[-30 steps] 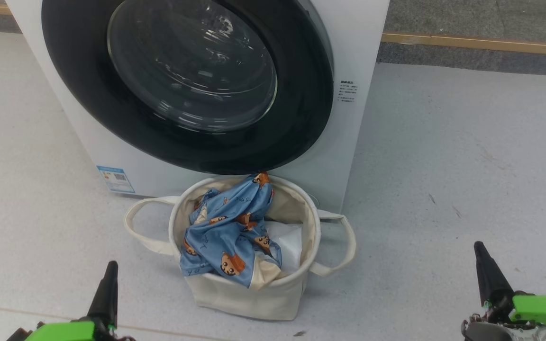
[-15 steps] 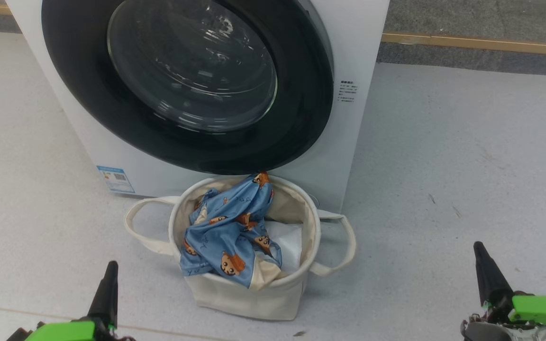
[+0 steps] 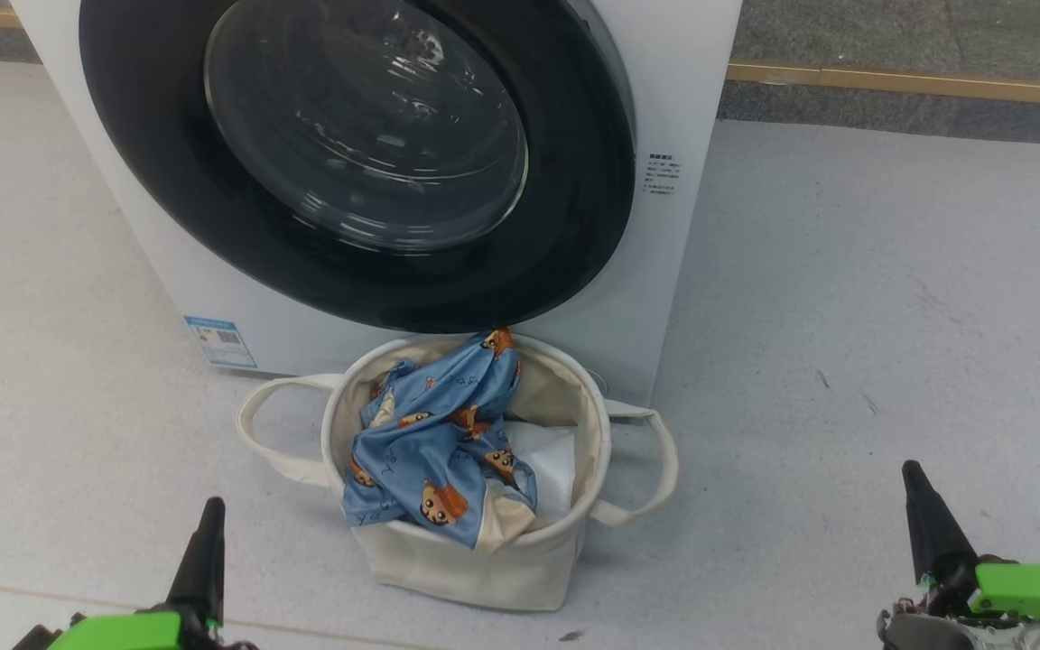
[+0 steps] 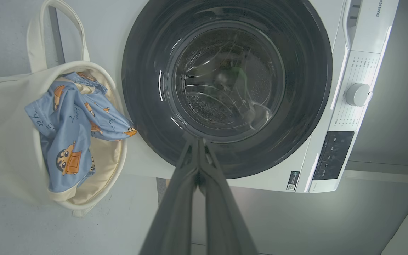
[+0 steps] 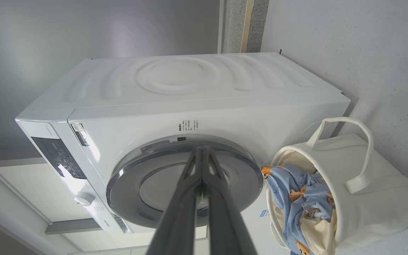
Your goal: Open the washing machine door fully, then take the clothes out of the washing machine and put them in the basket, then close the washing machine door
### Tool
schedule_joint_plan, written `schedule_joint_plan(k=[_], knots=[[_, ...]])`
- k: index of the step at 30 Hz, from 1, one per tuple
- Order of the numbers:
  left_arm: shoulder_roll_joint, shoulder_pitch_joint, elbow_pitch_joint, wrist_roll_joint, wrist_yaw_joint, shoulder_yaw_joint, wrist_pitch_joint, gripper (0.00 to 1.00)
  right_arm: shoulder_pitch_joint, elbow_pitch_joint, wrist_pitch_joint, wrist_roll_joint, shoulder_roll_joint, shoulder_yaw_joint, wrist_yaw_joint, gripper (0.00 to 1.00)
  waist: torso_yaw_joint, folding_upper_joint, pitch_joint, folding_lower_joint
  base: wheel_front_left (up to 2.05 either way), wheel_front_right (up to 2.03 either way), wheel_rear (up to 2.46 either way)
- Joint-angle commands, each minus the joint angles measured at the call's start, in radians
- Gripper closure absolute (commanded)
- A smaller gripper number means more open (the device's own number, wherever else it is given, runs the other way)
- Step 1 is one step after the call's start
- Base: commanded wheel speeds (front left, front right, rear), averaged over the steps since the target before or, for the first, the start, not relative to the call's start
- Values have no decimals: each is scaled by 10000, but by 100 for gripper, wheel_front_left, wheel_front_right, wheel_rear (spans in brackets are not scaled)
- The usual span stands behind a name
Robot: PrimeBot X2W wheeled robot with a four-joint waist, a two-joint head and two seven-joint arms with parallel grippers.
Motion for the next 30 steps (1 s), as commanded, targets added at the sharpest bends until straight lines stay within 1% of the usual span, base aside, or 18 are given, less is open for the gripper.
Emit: schedule_joint_plan(k=[1,30], knots=[[51,-447,-262,47,-69,346,80,100,-503,-308,76,-78,-66,189,4,100,0,0,0,0,0,0,0],[47,-447,-262,51,-69,351,84,100,-504,-307,84,-85,-60,179,4,100,0,0,0,0,0,0,0]])
